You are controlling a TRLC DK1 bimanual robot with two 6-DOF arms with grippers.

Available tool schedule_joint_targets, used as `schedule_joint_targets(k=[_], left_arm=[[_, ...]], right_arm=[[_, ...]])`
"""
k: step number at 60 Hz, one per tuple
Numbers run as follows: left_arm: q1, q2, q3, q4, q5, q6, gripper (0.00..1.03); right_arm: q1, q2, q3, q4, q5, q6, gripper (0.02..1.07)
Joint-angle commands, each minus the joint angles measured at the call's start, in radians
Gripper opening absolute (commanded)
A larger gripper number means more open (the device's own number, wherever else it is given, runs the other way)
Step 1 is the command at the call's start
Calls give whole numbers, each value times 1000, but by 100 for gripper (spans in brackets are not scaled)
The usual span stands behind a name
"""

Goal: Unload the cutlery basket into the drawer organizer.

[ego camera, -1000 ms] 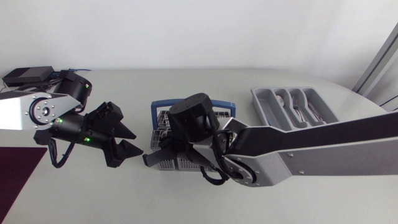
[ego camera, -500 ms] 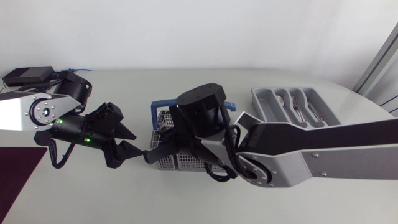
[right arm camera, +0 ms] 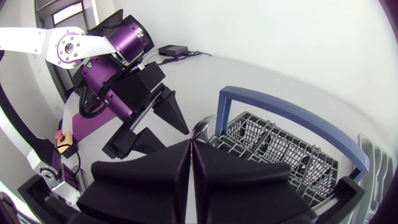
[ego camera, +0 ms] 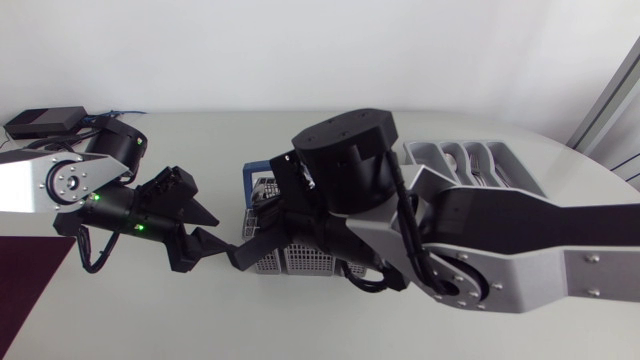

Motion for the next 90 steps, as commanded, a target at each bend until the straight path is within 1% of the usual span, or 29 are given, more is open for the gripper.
schedule_joint_targets(k=[1,11,28,40,50,79,90], left_arm=[[-9,-27,-34,-1,16,12,98],[-10,-51,-39,-3,16,3,98],[-32,-85,-43,-9,16,-18,98],[-52,-89,-42,-17,14,-26,98],[-78,-97,-39,-21,14,-43,98],[-130,-119,-28,-23,-9,-86,98],[-159,-119,-17,-21,-29,-103,98]], right_arm=[[15,-20,14,-23,1,-22,8],[17,-66,15,-43,1,-39,8],[18,-166,29,-119,3,-70,8],[0,-239,17,-190,-50,-80,8],[-6,-305,-18,-231,-62,-88,8],[-57,-390,-71,-267,-108,-113,8],[-92,-427,-92,-282,-152,-120,8]])
